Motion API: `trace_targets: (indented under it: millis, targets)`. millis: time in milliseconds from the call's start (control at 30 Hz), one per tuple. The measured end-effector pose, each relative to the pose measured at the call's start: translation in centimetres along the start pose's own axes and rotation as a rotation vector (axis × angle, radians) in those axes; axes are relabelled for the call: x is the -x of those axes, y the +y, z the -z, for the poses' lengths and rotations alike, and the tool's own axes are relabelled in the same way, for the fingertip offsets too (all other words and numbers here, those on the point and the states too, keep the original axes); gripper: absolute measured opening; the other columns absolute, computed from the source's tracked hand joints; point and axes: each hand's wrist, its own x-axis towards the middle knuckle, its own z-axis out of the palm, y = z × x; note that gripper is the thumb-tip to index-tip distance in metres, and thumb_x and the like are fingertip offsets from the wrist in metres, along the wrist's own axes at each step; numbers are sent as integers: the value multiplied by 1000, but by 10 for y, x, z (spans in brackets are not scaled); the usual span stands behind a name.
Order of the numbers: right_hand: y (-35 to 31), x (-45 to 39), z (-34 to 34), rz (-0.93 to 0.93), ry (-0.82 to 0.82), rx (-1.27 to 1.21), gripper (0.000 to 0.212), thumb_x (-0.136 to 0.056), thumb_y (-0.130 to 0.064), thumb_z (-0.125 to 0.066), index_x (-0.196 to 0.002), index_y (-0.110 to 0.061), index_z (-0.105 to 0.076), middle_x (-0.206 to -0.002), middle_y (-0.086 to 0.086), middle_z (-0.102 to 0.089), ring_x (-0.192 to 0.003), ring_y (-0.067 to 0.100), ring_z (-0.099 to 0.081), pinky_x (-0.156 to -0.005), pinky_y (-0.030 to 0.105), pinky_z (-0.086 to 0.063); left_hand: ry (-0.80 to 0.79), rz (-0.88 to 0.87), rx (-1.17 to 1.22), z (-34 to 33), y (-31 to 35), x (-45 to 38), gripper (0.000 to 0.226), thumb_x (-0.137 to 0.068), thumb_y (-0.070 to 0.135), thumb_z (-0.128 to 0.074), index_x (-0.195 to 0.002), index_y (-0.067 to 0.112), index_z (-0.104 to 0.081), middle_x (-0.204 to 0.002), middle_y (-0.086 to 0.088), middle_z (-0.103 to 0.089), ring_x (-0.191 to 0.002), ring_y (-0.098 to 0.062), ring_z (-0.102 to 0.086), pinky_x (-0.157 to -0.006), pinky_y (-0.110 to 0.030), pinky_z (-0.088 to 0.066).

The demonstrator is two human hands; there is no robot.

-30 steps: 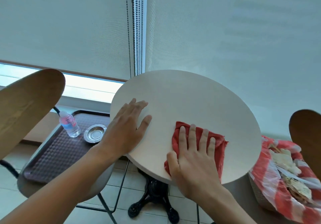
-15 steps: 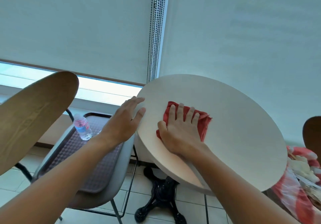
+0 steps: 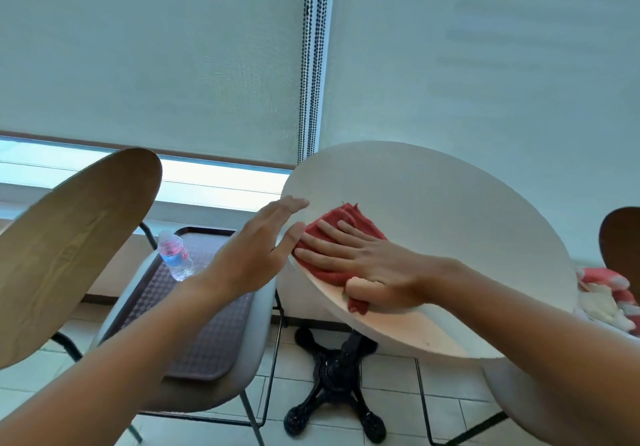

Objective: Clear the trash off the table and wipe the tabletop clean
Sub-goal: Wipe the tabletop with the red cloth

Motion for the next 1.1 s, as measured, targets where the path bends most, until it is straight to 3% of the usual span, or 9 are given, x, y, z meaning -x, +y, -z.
trace_targets:
  millis: [133, 467, 533, 600, 700, 833, 900, 1033, 1100]
  targets:
    - [-4, 37, -1, 78, -2, 29, 67, -98, -46, -7, -162, -29, 0, -169, -5, 12, -154, 21, 20, -125, 54, 2, -104, -98, -22, -19, 21, 3, 49, -103, 49, -32, -149, 34, -36, -156, 7, -37, -146, -5, -28, -118, -40, -31]
    - [-18, 124, -27, 94, 98, 1, 66, -100, -48, -15, -162, -29, -3, -170, -7, 3, -157, 21, 6, -127, 50, -6, -213, -390, -114, -52, 82, 19, 48, -107, 39, -35, -152, 24, -34, -158, 9, -34, -147, 1, -19, -120, -35, -24]
    - [-29, 137, -36, -53, 218, -108, 79, -92, -38, -39, -163, -28, -5, -170, -9, -3, -156, 11, 4, -127, 44, -10, -275, -430, -118, -49, 92, 23, 58, -104, 45, -39, -156, 23, -26, -161, 9, -27, -149, 1, -14, -121, -36, -21]
    - [-46, 141, -46, -301, 327, -161, 91, -88, -49, -44, -162, -25, 4, -169, -9, 7, -154, 5, 15, -127, 39, -6, -357, -455, -159, -45, 98, 25, 79, -97, 60, -46, -158, 21, -15, -164, 7, -17, -150, 0, -7, -123, -35, -17]
    - [-68, 131, -60, -611, 288, -148, 105, -84, -77, -27, -157, -19, 22, -164, 1, 30, -148, 17, 34, -126, 40, 10, -458, -481, -400, -46, 101, 23, 112, -79, 80, -54, -159, 22, 0, -166, 8, 0, -151, -2, 6, -124, -29, -6]
    - [-70, 126, -64, -649, 252, -92, 105, -73, -74, 1, -158, -15, 22, -164, 10, 30, -150, 25, 31, -125, 42, 13, -438, -538, -560, -57, 99, 21, 97, -89, 67, -52, -159, 22, -3, -166, 4, -3, -152, -8, 5, -124, -34, -14]
    - [-70, 130, -69, -609, 283, -72, 98, -79, -68, -2, -160, -15, 13, -166, 10, 21, -153, 25, 22, -126, 41, 7, -421, -541, -575, -59, 99, 27, 87, -93, 64, -44, -159, 21, -8, -166, 3, -7, -153, -10, 0, -123, -35, -18]
    - [-74, 139, -80, -550, 365, -43, 76, -90, -51, -34, -153, -10, -41, -159, 15, -38, -148, 30, -35, -119, 44, -23, -370, -515, -558, -56, 98, 41, 72, -97, 55, -35, -158, 23, -17, -165, 4, -16, -152, -9, -10, -120, -36, -27]
    - [-76, 141, -84, -507, 375, -42, 71, -90, -46, -38, -150, -10, -46, -156, 13, -44, -145, 28, -40, -117, 43, -26, -333, -515, -538, -55, 99, 50, 65, -98, 47, -39, -157, 22, -25, -162, 3, -26, -150, -10, -20, -116, -37, -34]
